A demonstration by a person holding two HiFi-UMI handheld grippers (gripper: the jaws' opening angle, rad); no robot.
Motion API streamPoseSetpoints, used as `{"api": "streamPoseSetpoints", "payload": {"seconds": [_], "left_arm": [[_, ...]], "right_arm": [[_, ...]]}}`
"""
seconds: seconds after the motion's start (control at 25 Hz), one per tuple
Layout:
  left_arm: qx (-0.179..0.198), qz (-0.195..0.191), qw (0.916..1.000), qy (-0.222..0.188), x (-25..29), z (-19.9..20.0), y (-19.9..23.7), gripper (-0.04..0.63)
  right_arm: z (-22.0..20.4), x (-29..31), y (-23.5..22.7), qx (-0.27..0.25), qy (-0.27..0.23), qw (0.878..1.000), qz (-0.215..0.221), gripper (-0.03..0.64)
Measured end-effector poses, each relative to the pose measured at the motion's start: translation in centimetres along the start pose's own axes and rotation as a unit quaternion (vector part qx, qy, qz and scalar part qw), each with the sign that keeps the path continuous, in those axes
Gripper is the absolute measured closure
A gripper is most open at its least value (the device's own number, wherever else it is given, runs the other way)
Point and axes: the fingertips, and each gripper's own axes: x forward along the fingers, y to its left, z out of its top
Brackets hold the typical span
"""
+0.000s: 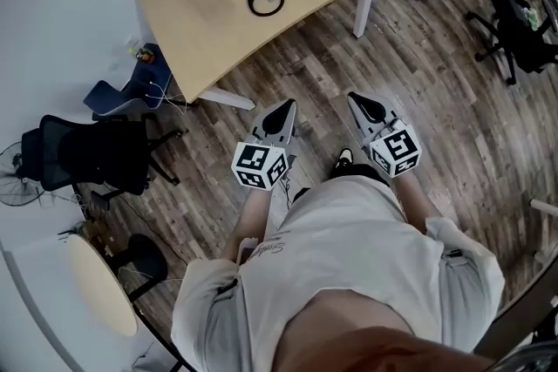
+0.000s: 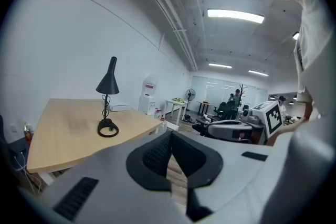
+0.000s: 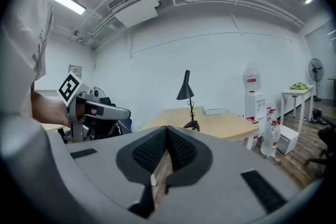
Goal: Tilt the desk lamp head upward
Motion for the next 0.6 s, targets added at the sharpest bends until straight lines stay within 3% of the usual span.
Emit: {"api": "streamPoseSetpoints", "payload": {"seconds": [0.36,0.6], "left_arm": [[-0.031,0.034,0.9989,-0.006,5.3,1.3,2.8,0.581],[-0.025,0.034,0.9991,0.0,7.3,2.0,5.4,0.581]], "right_arm": [[0.5,4.4,-3.5,0.005,0.019,0.998,0.056,0.621],[0.0,8.3,-5.4,0.005,0.038,0.997,0.07,0.621]]}}
